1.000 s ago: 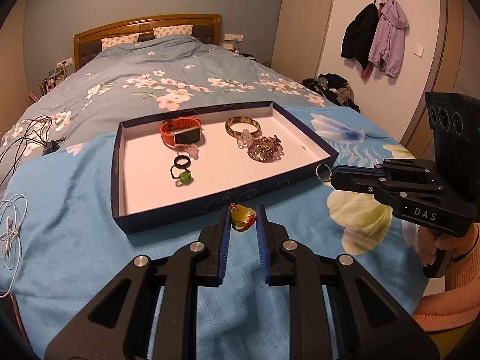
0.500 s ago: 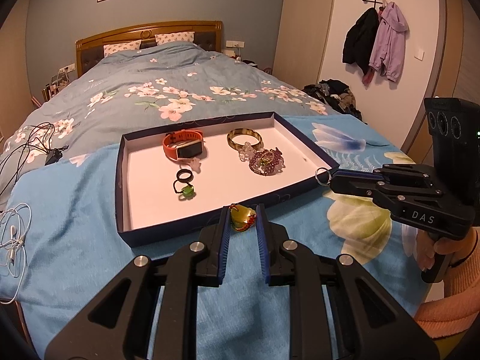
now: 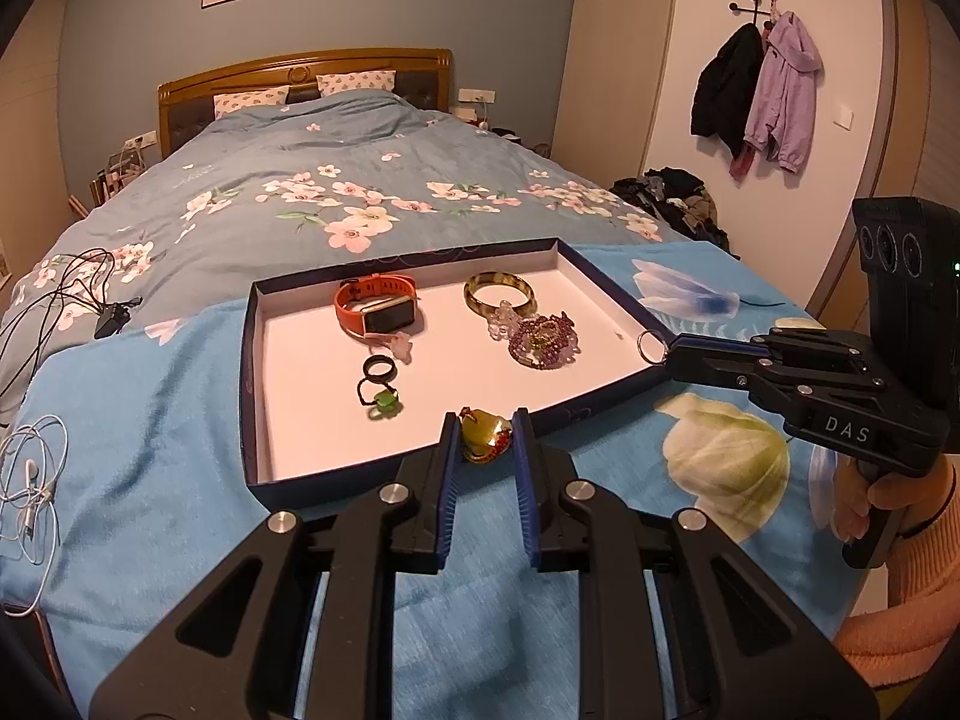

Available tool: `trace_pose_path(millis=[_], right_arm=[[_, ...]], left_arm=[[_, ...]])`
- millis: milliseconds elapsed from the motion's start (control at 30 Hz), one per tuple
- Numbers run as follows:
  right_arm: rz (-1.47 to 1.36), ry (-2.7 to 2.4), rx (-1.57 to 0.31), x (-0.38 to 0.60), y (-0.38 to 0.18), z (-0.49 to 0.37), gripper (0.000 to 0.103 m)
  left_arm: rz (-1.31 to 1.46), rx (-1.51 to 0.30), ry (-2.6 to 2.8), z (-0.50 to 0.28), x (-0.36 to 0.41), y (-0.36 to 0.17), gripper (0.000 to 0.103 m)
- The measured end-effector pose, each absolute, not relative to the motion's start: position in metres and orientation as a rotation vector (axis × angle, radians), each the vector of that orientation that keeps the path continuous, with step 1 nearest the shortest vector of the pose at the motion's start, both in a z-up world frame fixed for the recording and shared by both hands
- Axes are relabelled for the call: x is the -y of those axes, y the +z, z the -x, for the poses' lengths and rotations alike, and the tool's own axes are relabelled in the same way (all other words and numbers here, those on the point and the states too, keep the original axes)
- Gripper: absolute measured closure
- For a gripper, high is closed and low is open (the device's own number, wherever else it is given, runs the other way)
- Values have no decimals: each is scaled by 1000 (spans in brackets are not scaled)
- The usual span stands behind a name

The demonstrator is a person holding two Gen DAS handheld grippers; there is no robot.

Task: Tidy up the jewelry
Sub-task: 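Carry the pendant and silver ring over the tray with both grippers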

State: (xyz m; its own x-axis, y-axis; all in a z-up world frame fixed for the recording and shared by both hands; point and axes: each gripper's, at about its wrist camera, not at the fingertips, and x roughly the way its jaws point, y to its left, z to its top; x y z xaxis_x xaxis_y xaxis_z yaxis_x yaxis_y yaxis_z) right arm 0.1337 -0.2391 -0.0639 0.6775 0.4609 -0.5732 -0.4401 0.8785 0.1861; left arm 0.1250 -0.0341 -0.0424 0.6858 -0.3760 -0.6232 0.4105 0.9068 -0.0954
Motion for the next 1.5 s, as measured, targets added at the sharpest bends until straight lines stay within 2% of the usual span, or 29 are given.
trace_pose_path(millis=[767,1500], right_arm=[[-16,498,-646,240,-56,-158,99],[-6,467,-721,238,-78,-191,99]], left_arm=[[-60,-684,-409,-149,35,-42,86],[-65,-720,-374,-181,36,-57,86]])
